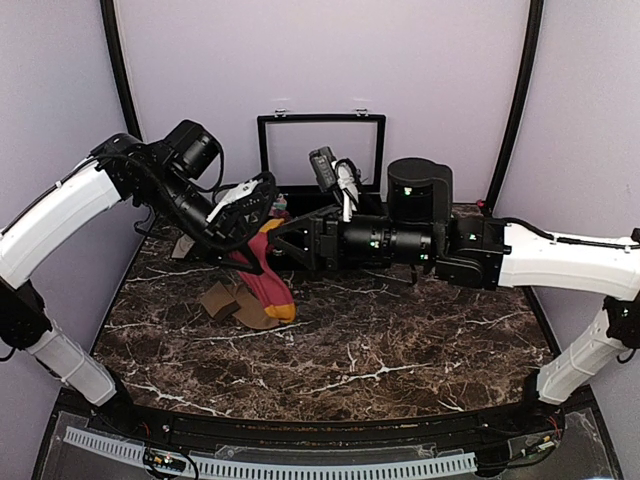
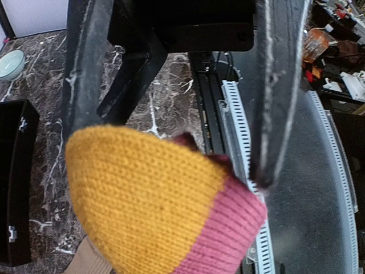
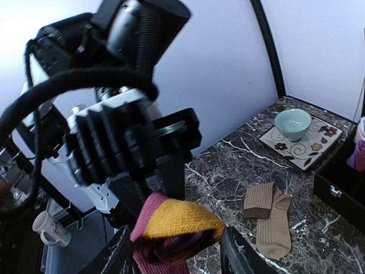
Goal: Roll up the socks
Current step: Roll the sock.
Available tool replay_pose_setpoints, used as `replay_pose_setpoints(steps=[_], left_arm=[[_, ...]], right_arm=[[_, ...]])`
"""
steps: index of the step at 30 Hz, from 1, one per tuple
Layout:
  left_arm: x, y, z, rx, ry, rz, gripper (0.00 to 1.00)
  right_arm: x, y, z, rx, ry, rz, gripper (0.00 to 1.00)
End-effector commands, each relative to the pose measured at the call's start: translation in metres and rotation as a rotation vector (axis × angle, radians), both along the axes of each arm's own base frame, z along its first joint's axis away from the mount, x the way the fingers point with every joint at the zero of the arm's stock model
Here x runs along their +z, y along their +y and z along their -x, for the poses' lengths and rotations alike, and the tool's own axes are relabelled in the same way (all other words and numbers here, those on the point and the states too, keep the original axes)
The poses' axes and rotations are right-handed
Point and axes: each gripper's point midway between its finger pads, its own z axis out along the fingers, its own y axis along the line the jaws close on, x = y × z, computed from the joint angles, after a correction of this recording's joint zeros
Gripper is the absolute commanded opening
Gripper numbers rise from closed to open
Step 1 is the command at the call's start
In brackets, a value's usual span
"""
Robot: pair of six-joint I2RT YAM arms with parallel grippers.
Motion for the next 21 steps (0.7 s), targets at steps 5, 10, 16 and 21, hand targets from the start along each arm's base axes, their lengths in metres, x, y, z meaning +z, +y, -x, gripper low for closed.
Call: replay_pose_setpoints(steps=[5, 10, 16, 21], left_arm=[[0.028, 0.002, 0.049, -0.191, 0.297, 0.086, 0.0], [0.028, 0.002, 0.051, -0.203, 0.309, 0.096, 0.0], [0.03, 0.002, 0.053, -0.206, 0.311, 0.103, 0.0], [0.032, 0.004, 0.056, -0.209, 0.312, 0.112, 0.0]], right_arm=[[0.026, 0.005, 0.063, 0.347, -0.189, -0.047, 0.45], [0.031, 0.009, 0.064, 0.354, -0.214, -0.064, 0.3], [0.026, 0.015, 0.062, 0.353, -0.201, -0.044, 0.4], [0.021, 0.012, 0.051, 0.286, -0.227, 0.008, 0.39]])
